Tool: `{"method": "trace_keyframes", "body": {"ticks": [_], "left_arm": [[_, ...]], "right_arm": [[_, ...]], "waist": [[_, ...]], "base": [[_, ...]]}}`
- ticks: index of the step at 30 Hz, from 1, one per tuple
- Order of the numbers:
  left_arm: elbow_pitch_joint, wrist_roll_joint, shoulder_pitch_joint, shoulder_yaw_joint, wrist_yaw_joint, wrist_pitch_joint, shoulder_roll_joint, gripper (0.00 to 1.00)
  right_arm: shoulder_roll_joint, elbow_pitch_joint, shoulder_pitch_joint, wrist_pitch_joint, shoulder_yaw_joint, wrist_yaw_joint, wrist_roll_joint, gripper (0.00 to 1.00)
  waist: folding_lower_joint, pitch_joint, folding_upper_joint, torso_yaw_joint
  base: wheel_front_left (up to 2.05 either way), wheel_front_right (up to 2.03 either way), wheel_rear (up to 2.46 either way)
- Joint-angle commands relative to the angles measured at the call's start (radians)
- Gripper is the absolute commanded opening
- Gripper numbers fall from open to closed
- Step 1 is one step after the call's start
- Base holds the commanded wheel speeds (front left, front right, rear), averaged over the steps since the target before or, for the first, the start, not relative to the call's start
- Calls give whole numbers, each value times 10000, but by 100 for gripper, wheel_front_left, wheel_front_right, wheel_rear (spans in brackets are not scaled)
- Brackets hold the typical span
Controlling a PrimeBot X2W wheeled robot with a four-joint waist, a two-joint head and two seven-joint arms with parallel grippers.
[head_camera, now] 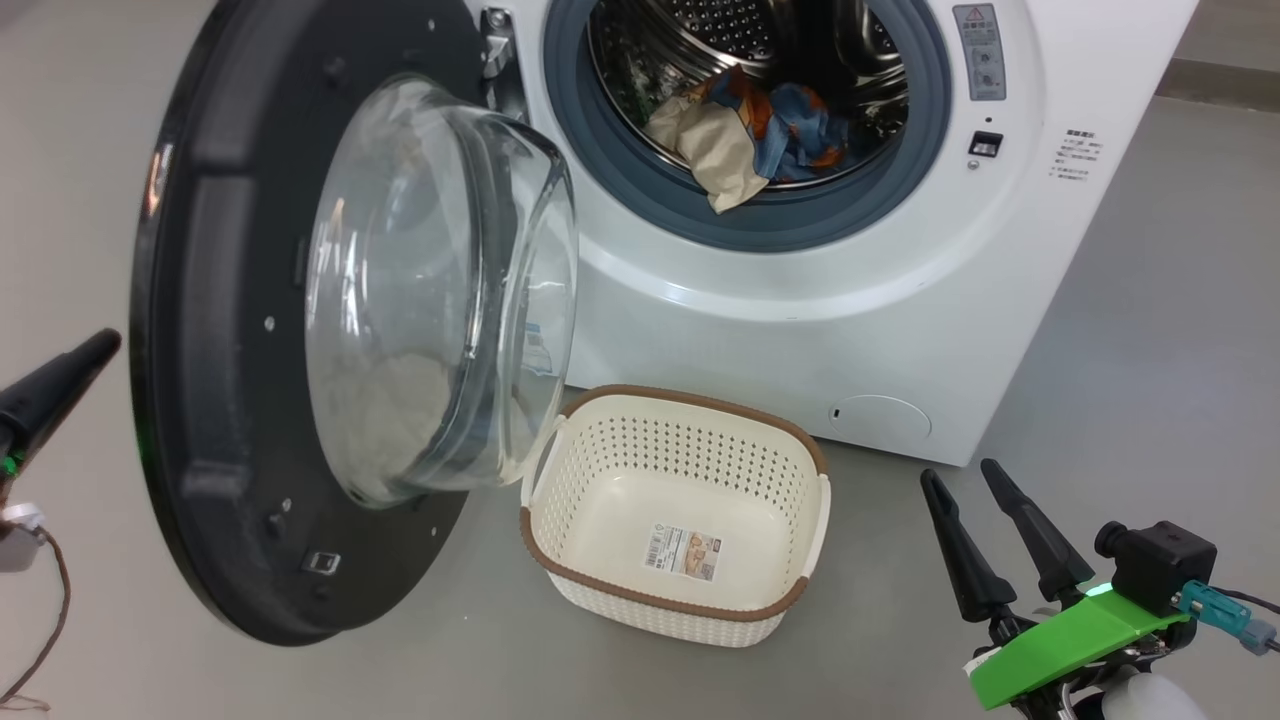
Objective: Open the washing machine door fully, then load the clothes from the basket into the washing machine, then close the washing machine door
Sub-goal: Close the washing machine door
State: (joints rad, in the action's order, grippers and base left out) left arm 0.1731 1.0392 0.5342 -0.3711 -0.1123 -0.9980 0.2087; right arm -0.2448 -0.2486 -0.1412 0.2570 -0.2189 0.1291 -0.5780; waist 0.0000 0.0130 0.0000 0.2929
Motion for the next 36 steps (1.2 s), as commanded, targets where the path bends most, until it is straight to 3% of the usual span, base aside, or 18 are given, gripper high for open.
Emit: {"method": "trace_keyframes", "body": {"ticks": [1,3,7,15,22,29,36], "left_arm": [[-197,-104,205,-309,157,111,512,70],[-176,-178,199,-320,290,278,554,100],[-166,-301,188,-372,574,683,587,100],[-771,-685,-511,-300,1568,1464,634,100],[-1645,-1384,-1405,-252,2170,2765,621,100],[-2333,-2186,-2429,234,2384,4194,573,100],[-2700,-3033,-3629,1018,2425,6521,786,100]], "right_arm": [[-40,217,80,48,-239,16,-118,100],[-40,205,87,48,-259,16,-121,100],[-4,231,124,48,-265,16,-89,100],[7,253,216,48,-266,16,-85,100],[-1,283,235,48,-265,16,-86,100],[-15,339,211,48,-190,16,-50,100],[-56,375,179,48,-153,16,-48,100]], "waist": [[0,-53,0,100],[0,-75,0,167],[0,-109,0,285],[0,-142,0,460],[0,-144,0,614],[0,-58,0,755],[0,-8,0,835]], "base": [[0,0,0],[0,0,0],[0,0,0],[0,0,0],[0,0,0],[0,0,0],[0,0,0]]}}
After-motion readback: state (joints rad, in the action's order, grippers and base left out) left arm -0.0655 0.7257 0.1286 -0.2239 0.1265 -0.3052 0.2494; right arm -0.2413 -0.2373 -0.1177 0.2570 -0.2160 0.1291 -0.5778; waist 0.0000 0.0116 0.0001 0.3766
